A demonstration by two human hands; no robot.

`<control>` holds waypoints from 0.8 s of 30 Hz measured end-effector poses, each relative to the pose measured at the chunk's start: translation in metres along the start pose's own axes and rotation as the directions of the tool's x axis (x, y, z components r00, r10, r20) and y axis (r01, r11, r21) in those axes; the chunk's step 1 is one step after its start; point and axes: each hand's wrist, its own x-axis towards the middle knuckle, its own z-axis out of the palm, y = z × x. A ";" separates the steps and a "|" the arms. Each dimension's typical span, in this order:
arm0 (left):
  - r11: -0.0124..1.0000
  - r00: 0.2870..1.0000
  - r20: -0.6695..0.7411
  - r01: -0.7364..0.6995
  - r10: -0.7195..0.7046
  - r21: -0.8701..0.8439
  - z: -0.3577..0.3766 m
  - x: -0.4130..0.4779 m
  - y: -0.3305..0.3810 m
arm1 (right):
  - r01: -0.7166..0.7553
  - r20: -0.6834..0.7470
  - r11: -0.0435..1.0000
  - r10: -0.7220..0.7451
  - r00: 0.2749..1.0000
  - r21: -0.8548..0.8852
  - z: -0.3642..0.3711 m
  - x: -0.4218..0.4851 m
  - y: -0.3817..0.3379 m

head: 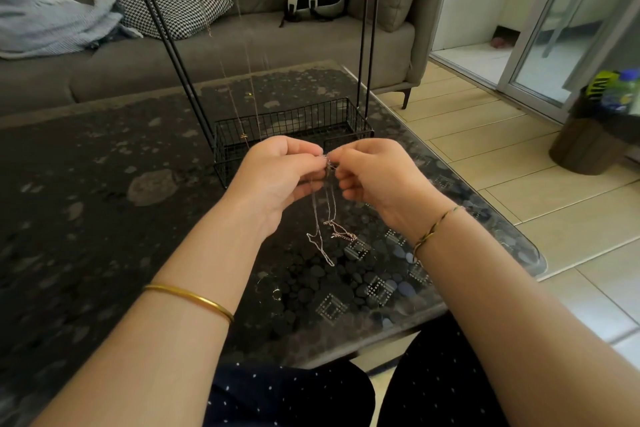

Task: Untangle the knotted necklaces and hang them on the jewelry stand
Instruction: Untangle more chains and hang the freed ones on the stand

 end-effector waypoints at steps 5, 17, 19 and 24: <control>1.000 1.000 -0.016 0.000 -0.001 -0.025 -0.002 0.000 0.000 | 0.015 0.020 0.989 -0.012 1.000 -0.145 0.000 0.000 0.001; 0.986 0.999 0.041 -0.010 0.003 0.165 0.005 -0.002 -0.002 | 0.057 -0.138 0.991 -0.040 0.990 0.118 -0.006 -0.001 -0.001; 0.981 0.999 0.036 -0.001 -0.006 0.192 0.006 -0.001 -0.002 | 0.013 -0.123 0.972 0.016 0.992 0.235 -0.006 -0.001 -0.001; 0.970 1.000 -0.031 0.011 -0.003 0.245 0.009 0.002 -0.003 | -0.236 0.043 0.833 0.248 0.968 0.500 -0.006 0.002 -0.001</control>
